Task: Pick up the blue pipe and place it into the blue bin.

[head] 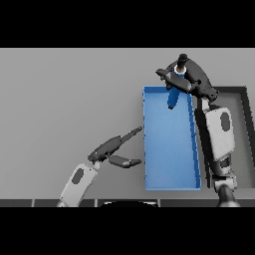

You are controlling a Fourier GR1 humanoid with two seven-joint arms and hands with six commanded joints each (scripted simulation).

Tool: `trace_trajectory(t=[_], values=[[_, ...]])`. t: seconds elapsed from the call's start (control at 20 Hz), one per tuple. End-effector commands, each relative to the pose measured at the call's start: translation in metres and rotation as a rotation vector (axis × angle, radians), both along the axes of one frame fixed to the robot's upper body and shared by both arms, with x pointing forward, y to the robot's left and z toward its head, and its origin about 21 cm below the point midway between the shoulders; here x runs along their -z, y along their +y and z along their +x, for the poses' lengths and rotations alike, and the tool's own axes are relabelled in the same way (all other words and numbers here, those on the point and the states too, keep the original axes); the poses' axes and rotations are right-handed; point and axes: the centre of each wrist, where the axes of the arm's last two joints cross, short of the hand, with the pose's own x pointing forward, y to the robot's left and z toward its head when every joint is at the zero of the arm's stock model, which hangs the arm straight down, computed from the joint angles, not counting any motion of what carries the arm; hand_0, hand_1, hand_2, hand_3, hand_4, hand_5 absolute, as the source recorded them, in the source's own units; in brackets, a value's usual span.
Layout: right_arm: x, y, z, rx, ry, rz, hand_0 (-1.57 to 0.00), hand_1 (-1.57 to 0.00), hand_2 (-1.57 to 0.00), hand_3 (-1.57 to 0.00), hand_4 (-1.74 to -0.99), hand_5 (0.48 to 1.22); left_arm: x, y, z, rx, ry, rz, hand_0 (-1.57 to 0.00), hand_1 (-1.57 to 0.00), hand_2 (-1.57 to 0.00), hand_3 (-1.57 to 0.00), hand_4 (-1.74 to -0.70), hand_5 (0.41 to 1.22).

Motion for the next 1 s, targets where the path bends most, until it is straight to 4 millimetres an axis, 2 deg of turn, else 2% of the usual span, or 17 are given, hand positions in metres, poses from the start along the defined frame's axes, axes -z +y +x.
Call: trace_trajectory(t=[0.0, 0.35, 0.5, 0.55, 0.6, 0.7, 0.75, 0.8, 0.85, 0.95], values=[[0.009, -0.001, 0.000, 0.018, 0.028, -0.020, -1.57, -1.57, -1.57, -1.57, -1.500, 1.221, 0.001, 0.002, -0.002, -0.001, -0.005, -0.005, 0.00, 0.00, 0.00, 0.00, -0.93, 0.460], [0.068, -0.019, -0.012, 0.217, 0.242, -0.114, -1.57, -1.57, -1.57, -1.57, -1.499, 1.221, 0.004, 0.007, 0.003, -0.020, -0.035, 0.003, 0.00, 0.00, 0.00, 0.00, -0.93, 0.467], [0.092, -0.025, -0.010, 0.251, 0.355, -0.124, -1.57, -1.57, -1.57, -1.57, -1.497, 1.221, -0.001, 0.003, 0.002, -0.019, -0.041, -0.008, 0.00, 0.00, 0.00, 0.00, -0.92, 0.476], [0.101, -0.027, -0.013, 0.253, 0.387, -0.142, -1.57, -1.57, -1.57, -1.26, -1.546, 1.221, 0.001, 0.001, 0.000, -0.018, -0.043, -0.007, 0.00, 0.00, 0.00, 0.00, -0.92, 0.478], [0.107, -0.028, -0.012, 0.261, 0.425, -0.147, -1.57, -1.57, -1.57, -1.01, -1.585, 1.221, 0.002, 0.001, -0.001, -0.013, -0.047, 0.000, 0.00, 0.00, 0.00, 0.00, -0.92, 0.480], [0.118, -0.029, -0.014, 0.282, 0.498, -0.167, -1.57, -1.57, -1.57, -0.64, -1.641, 1.221, 0.002, 0.004, 0.003, -0.024, -0.044, 0.002, 0.00, 0.00, 0.00, 0.00, -0.92, 0.484], [0.121, -0.026, -0.013, 0.292, 0.535, -0.171, -1.57, -1.57, -1.57, -0.51, -1.661, 1.221, 0.003, 0.003, 0.003, -0.020, -0.048, 0.002, 0.00, 0.00, 0.00, 0.00, -0.92, 0.486], [0.125, -0.027, -0.014, 0.302, 0.578, -0.170, -1.57, -1.57, -1.57, -0.41, -1.677, 1.171, 0.003, 0.002, 0.001, -0.017, -0.047, 0.000, 0.00, 0.00, 0.00, 0.00, -0.92, 0.489], [0.124, -0.028, -0.012, 0.317, 0.610, -0.167, -1.57, -1.57, -1.52, -0.45, -1.626, 1.161, 0.001, 0.002, 0.003, -0.015, -0.047, -0.006, 0.00, 0.00, 0.00, 0.00, -0.92, 0.491], [0.125, -0.024, -0.010, 0.354, 0.668, -0.172, -1.08, -1.03, -0.99, -0.29, -1.469, 1.148, -0.001, 0.002, 0.003, -0.018, -0.046, -0.010, 0.00, 0.00, 0.00, 0.00, -0.92, 0.493]])
